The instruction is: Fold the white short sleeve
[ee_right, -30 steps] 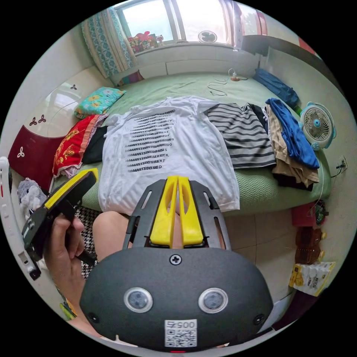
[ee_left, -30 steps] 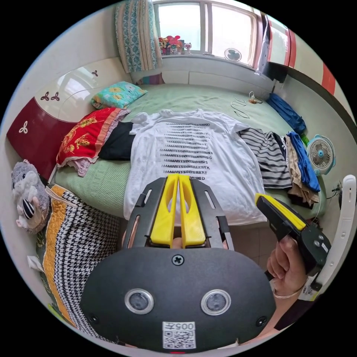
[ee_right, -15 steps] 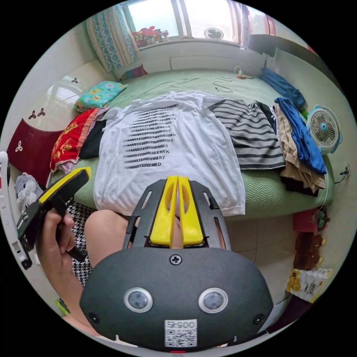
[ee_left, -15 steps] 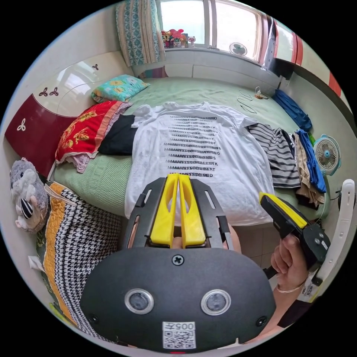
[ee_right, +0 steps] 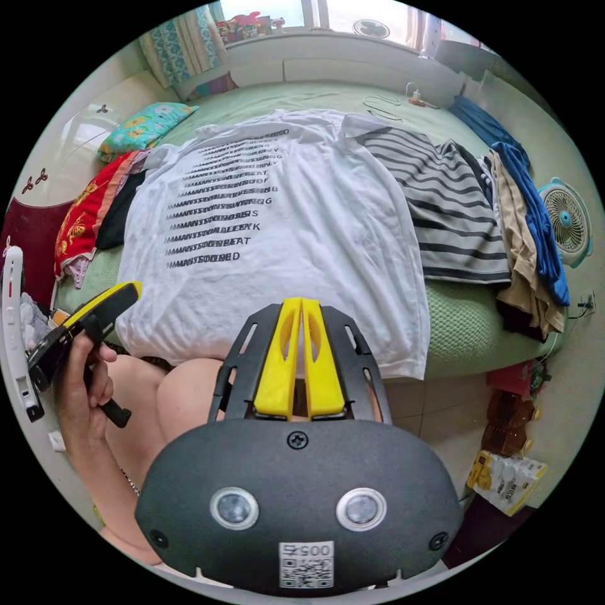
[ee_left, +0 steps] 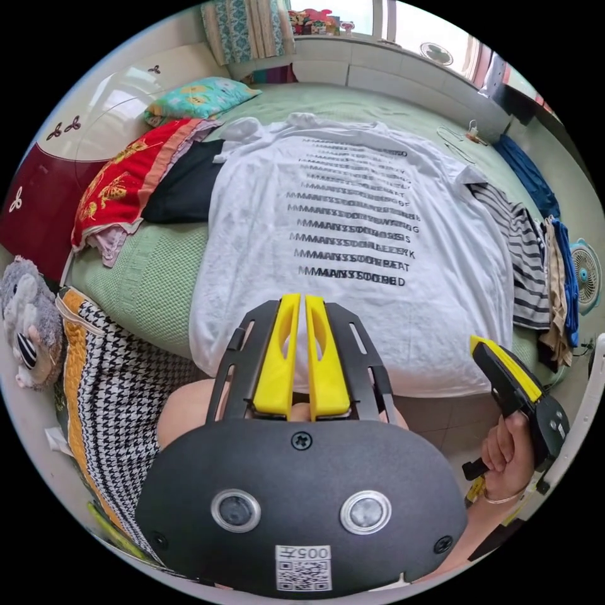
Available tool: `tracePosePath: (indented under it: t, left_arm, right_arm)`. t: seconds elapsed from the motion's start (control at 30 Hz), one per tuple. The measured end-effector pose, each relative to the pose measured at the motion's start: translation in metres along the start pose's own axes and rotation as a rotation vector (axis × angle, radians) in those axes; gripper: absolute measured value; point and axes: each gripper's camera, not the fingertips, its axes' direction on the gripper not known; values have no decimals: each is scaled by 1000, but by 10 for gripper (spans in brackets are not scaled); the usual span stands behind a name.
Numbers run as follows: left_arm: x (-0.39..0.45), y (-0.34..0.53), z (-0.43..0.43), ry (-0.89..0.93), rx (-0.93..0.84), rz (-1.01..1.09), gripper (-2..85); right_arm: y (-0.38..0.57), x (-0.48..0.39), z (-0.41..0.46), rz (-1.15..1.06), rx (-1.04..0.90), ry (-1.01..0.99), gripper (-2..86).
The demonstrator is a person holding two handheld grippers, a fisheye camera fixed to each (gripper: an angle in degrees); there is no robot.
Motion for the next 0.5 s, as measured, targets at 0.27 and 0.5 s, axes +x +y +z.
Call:
tracePosePath:
  t: [0.27,0.5]
  left_arm:
    - [-5,12,67,10,-99,-1,-3]
    - [7,16,76,-16,-155,26,0]
  right_arm:
    - [9,-12,20,-56,-60,78,-9]
    - [15,-3,7,-64,-131,95,-9]
